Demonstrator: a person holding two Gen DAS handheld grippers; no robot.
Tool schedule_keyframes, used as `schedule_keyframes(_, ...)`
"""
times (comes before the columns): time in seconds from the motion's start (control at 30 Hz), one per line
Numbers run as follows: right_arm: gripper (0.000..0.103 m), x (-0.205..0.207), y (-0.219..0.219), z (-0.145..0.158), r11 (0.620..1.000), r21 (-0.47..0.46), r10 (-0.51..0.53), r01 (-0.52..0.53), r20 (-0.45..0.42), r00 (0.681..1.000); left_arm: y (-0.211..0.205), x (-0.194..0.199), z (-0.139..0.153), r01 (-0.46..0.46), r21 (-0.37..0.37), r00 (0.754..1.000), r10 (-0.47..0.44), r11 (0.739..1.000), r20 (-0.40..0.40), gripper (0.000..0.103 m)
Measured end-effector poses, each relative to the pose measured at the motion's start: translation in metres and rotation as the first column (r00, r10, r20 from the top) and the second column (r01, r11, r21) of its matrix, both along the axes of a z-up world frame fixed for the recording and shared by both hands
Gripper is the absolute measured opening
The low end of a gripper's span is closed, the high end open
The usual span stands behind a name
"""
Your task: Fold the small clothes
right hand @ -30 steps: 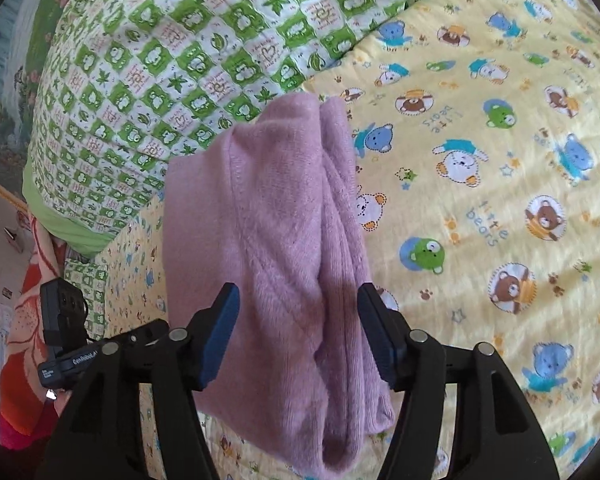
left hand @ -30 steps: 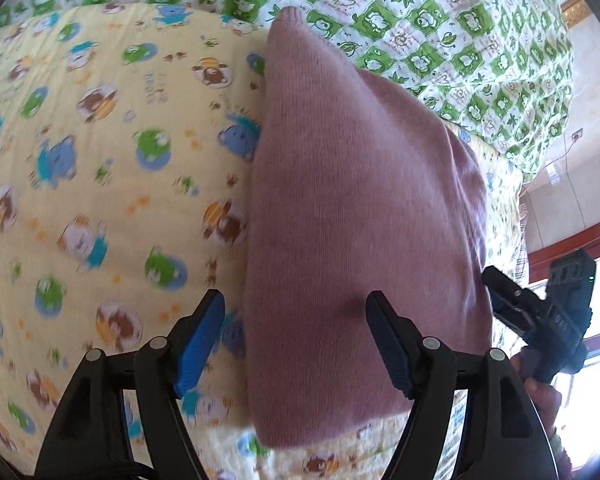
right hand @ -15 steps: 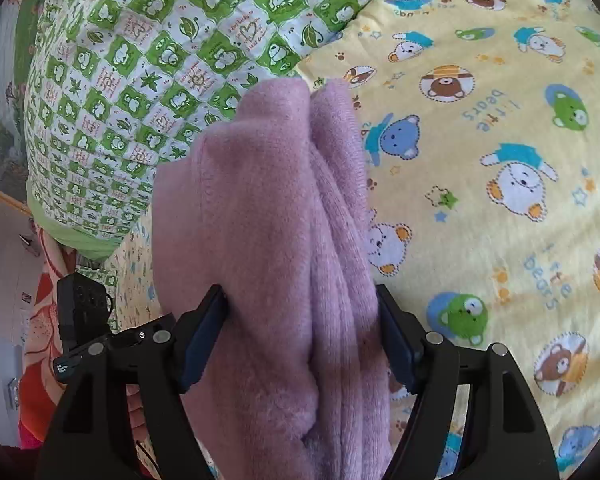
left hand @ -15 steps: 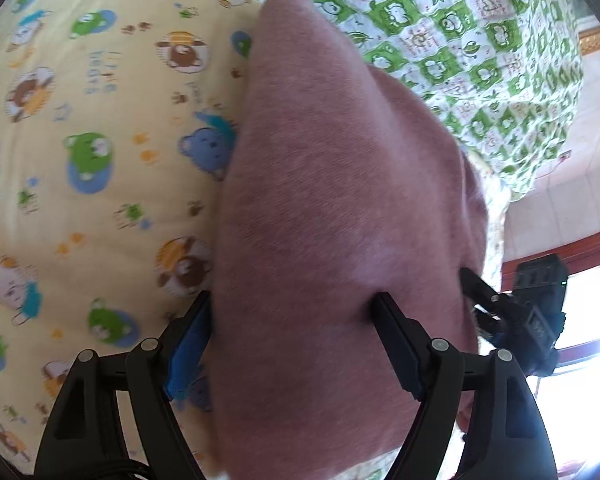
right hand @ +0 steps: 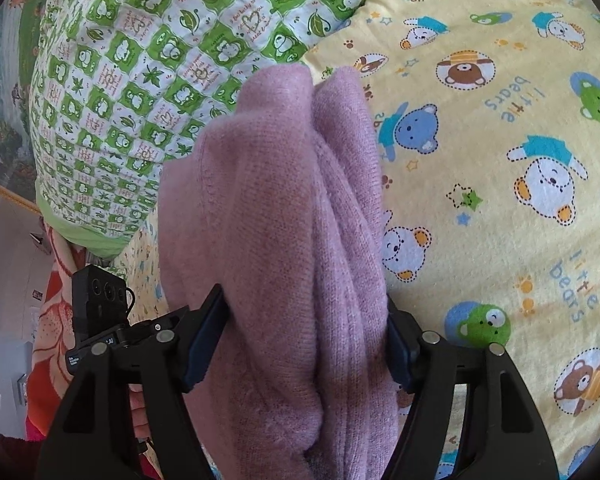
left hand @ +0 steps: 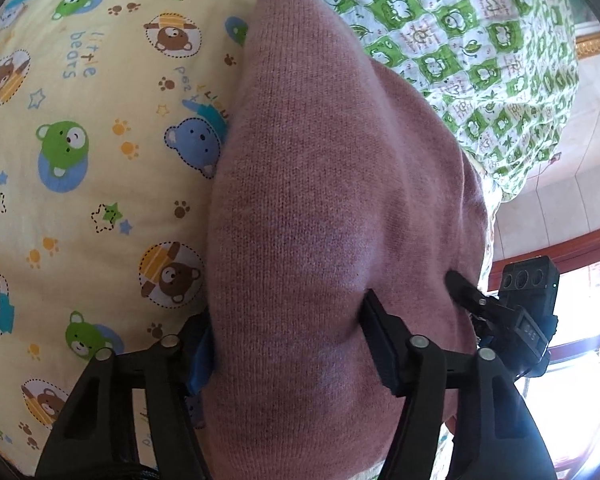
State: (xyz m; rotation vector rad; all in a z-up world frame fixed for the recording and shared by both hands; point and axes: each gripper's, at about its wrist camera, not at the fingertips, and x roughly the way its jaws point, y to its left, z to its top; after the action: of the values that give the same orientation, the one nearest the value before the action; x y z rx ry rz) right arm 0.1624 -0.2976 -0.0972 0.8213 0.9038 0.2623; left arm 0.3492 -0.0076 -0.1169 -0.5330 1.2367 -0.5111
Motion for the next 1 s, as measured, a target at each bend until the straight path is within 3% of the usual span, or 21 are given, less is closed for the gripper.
schedule_keyframes(0.17, 0.043, -0.005, 0.002, 0.002, 0.999, 0.033, -0.007, 0.006, 0.02, 1.0, 0.005, -0.011, 0.011, 0.002, -0.014, 0.999, -0.002, 1.0, 0.042, 0.041)
schedule_keyframes(0.33, 0.035, -0.013, 0.005, 0.016, 0.998, 0.06, -0.029, 0.025, 0.054, 0.998, 0.009, -0.02, 0.03, -0.018, -0.036, 0.997, 0.021, 0.999, 0.076, 0.037)
schedule_keyframes(0.63, 0.031, -0.02, 0.039, 0.057, 0.996, 0.09, 0.009, -0.022, 0.144, 0.99, 0.043, -0.05, 0.075, -0.083, -0.066, 0.983, 0.092, 0.994, 0.157, 0.036)
schedule_keyframes(1.0, 0.031, -0.013, 0.133, 0.079, 0.976, 0.127, 0.151, -0.179, 0.2, 0.968, 0.154, -0.118, 0.107, -0.239, -0.039, 0.951, 0.242, 0.97, 0.193, 0.036)
